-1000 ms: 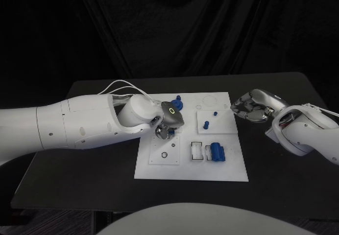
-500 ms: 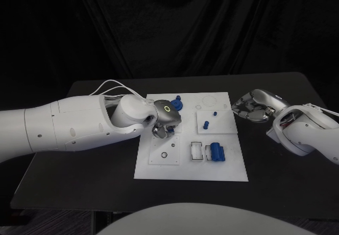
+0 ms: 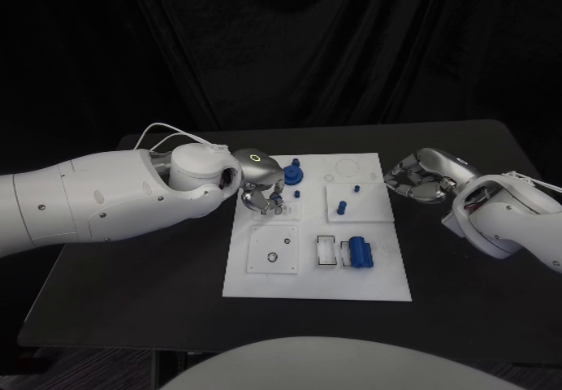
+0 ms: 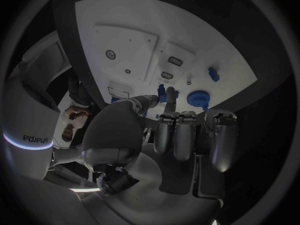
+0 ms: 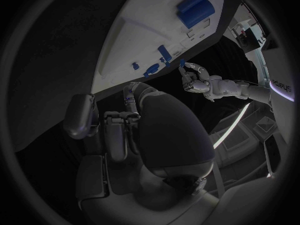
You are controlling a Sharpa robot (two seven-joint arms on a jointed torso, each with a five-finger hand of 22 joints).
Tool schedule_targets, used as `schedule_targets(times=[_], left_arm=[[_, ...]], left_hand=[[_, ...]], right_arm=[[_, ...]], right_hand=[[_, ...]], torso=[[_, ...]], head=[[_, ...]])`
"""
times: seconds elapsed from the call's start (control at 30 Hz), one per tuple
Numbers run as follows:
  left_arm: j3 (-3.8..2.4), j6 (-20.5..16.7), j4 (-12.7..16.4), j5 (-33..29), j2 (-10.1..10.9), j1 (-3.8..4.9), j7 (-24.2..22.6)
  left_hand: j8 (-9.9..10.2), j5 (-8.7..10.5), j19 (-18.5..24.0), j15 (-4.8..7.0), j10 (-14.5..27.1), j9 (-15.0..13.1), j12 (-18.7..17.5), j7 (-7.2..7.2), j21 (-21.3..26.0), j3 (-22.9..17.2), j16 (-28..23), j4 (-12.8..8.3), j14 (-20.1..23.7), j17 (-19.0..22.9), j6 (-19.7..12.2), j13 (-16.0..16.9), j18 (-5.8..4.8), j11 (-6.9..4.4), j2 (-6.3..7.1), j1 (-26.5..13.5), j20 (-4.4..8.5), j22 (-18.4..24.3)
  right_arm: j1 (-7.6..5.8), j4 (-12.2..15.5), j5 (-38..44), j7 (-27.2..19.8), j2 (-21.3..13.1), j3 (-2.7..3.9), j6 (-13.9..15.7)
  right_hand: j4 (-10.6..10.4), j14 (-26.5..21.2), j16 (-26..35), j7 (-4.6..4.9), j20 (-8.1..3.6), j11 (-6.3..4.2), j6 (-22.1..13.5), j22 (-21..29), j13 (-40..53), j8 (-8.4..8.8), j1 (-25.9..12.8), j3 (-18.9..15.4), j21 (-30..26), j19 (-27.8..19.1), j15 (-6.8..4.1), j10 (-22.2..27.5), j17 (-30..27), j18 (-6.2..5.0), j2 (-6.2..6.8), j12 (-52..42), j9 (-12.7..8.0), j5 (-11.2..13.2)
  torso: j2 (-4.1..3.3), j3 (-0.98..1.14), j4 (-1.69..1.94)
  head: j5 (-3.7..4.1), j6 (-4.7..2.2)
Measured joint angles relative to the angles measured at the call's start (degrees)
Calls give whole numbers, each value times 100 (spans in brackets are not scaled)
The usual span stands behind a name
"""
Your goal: Assemble the parts on the task board
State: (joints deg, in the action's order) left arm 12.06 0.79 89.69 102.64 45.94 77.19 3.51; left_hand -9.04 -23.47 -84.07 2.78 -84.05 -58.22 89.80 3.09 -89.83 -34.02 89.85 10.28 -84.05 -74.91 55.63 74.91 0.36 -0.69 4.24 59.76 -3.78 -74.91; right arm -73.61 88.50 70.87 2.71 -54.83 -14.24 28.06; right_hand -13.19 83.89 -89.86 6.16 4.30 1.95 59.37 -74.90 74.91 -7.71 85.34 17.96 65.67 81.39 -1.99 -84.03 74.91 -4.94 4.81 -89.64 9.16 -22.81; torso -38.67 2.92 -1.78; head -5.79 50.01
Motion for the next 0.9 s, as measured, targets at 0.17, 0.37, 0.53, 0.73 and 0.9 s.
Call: schedule_targets(times=[0.17, 0.37, 0.53, 0.73, 0.9], left_arm=[[2, -62, -152, -661, 6, 3, 91], [2, 1, -241, -1417, -27, 5, 294], [2, 156, -238, -2041, -49, 5, 641], [2, 330, -180, -2757, -70, 5, 1233], [3, 352, -84, -3109, -101, 4, 1620]], left_hand=[[7, -347, 0, 0, 0, -23, 0, 17, 0, 404, 0, 202, 0, 0, -37, 0, 0, 0, -111, 163, 0, 0], [10, -399, 0, 0, 0, -27, 0, 52, 0, 591, 0, 310, 0, 0, 3, 0, 1, 0, -227, 279, 0, 0], [11, -399, 0, 0, 0, -33, 0, 49, 0, 653, 0, 353, 0, 0, 58, 0, 1, 0, -261, 313, 0, 0], [11, -399, 0, -1, 21, -34, 0, 69, 0, 721, 0, 363, 0, 0, 79, 0, 0, 20, -287, 338, 0, 0], [11, -465, 0, -1, 4, -34, 0, 68, 14, 755, 0, 330, 0, 0, 79, 0, 1, 37, -329, 380, 0, 0]], right_arm=[[0, 0, 0, 7, 15, 0, -5], [0, -3, 0, 18, 24, 0, -18], [0, -7, 0, 28, 39, 0, -36], [0, -11, 0, 33, 60, 0, -49], [0, -12, -1, 36, 58, 0, -54]], right_hand=[[0, 0, 0, 0, 0, 0, 0, 0, 4, 0, 0, 0, 0, 0, 0, 0, 0, 0, 0, 0, 0, 0], [0, 0, 0, 0, 0, 0, 0, 0, 3, 0, 0, 0, 0, 0, 0, 0, 0, 0, 0, 0, 0, 0], [0, 0, 0, 0, 0, 0, 0, 0, 3, 0, 0, 0, 0, 0, 0, 0, 0, 0, 0, 0, 0, 0], [0, 0, 0, 0, 0, 0, 0, 0, 3, 0, 0, 0, 0, 0, 0, 0, 0, 0, 0, 0, 0, 0], [0, 0, 0, 0, 0, 0, 0, -1, 2, 0, 0, 0, 0, 0, 0, 0, 0, 0, 0, 0, 0, 0]], torso=[[-2, 5, -5], [-9, 4, -15], [-16, 0, -27], [-20, -5, -21], [-20, -6, -15]], head=[[-2, 0], [-23, 0], [-52, 0], [-44, 0], [-35, 0]])
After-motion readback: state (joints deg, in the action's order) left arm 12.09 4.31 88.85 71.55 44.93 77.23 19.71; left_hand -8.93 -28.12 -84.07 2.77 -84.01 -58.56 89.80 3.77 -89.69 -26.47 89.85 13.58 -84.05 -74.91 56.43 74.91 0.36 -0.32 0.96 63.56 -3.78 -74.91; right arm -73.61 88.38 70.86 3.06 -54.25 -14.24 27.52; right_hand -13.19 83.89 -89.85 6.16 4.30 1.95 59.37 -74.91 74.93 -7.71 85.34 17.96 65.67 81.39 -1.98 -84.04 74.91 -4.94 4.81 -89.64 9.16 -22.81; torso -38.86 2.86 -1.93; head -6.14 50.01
